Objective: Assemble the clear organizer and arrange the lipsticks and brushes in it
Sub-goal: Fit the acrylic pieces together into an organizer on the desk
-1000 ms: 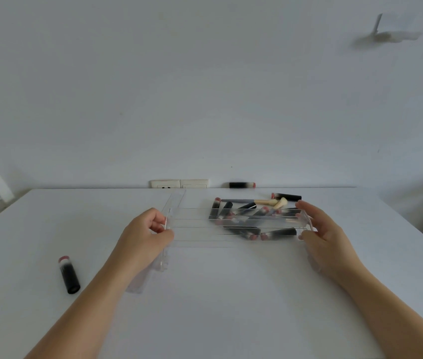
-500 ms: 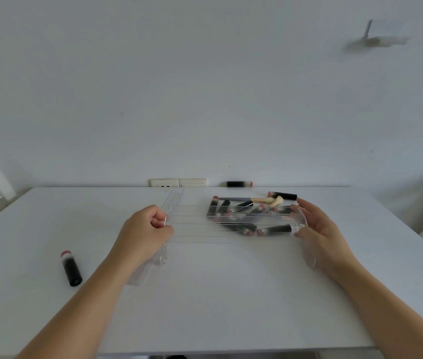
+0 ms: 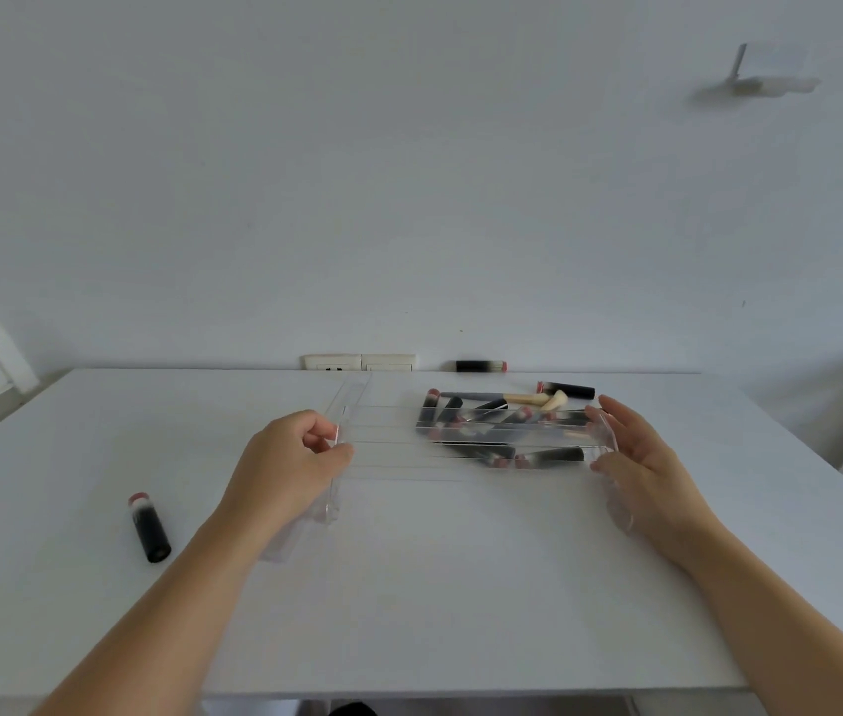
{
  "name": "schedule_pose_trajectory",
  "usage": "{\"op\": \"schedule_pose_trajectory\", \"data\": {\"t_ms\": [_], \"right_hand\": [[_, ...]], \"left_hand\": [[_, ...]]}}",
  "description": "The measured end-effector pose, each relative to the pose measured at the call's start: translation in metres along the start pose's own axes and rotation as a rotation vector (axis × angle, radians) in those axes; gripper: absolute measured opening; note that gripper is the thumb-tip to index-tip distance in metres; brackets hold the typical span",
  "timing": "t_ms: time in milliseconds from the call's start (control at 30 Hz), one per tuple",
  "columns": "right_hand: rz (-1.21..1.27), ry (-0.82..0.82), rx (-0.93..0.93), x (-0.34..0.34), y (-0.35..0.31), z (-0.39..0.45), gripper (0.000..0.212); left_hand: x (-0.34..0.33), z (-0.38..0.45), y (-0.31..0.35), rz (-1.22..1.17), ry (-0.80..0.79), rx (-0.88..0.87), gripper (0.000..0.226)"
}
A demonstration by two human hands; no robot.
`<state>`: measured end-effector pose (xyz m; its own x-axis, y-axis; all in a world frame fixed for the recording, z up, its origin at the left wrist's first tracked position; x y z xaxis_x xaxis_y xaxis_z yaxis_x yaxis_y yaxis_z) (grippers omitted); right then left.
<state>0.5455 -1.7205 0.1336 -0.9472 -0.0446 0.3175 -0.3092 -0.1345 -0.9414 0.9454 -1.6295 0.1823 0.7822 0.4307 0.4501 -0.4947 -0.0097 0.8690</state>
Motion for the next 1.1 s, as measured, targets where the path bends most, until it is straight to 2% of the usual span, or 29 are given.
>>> {"op": "schedule_pose_trajectory", "data": {"t_ms": [100, 167, 200, 367, 433, 533, 667, 833, 900, 1000, 1100], "right_hand": [[0.041, 0.03, 0.004, 0.002, 0.0, 0.0, 0.071], [0.042, 0.055, 0.015, 0.004, -0.001, 0.0, 0.069], [0.031, 0.066, 0.021, 0.005, -0.003, -0.001, 0.068], [0.046, 0.111, 0.056, 0.007, -0.011, -0.005, 0.06], [0.053, 0.122, 0.062, 0.007, -0.012, -0.006, 0.051], [0.064, 0.133, 0.045, 0.008, -0.009, -0.006, 0.04], [0.107, 0.123, 0.04, 0.007, -0.012, -0.007, 0.037], [0.236, 0.128, 0.051, 0.008, -0.016, -0.007, 0.037], [0.261, 0.129, 0.031, 0.01, -0.014, -0.006, 0.034], [0.27, 0.118, 0.007, 0.012, -0.012, -0.006, 0.03], [0.305, 0.096, -0.014, 0.012, -0.011, -0.006, 0.042]], "left_hand": [[0.015, -0.006, -0.001, 0.067, 0.067, -0.045, 0.022], [0.018, -0.01, -0.005, 0.127, 0.061, -0.043, 0.02], [0.016, -0.013, -0.008, 0.162, 0.034, -0.027, 0.022], [0.007, -0.022, -0.02, 0.34, -0.131, 0.098, 0.065], [0.005, -0.022, -0.02, 0.399, -0.166, 0.111, 0.073], [0.008, -0.019, -0.02, 0.386, -0.122, 0.106, 0.068], [0.023, -0.015, -0.015, 0.284, -0.023, 0.098, 0.06], [0.031, -0.022, 0.034, 0.175, 0.049, -0.196, 0.055], [0.019, -0.029, 0.056, 0.135, -0.041, -0.327, 0.054], [-0.01, -0.04, 0.073, 0.147, -0.24, -0.427, 0.052], [-0.04, -0.049, 0.079, 0.243, -0.374, -0.573, 0.051]]}}
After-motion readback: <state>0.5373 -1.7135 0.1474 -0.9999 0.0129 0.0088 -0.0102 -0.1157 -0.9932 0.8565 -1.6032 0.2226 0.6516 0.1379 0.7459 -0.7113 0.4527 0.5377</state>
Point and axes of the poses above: each hand's wrist, its own z-axis towards the middle knuckle, its own x-axis out of the back of the hand, y = z × x, the point moved 8 cm from there along z, towards the middle knuckle, and after that the axes turned 11 degrees about -z, right-handed, at the moved point
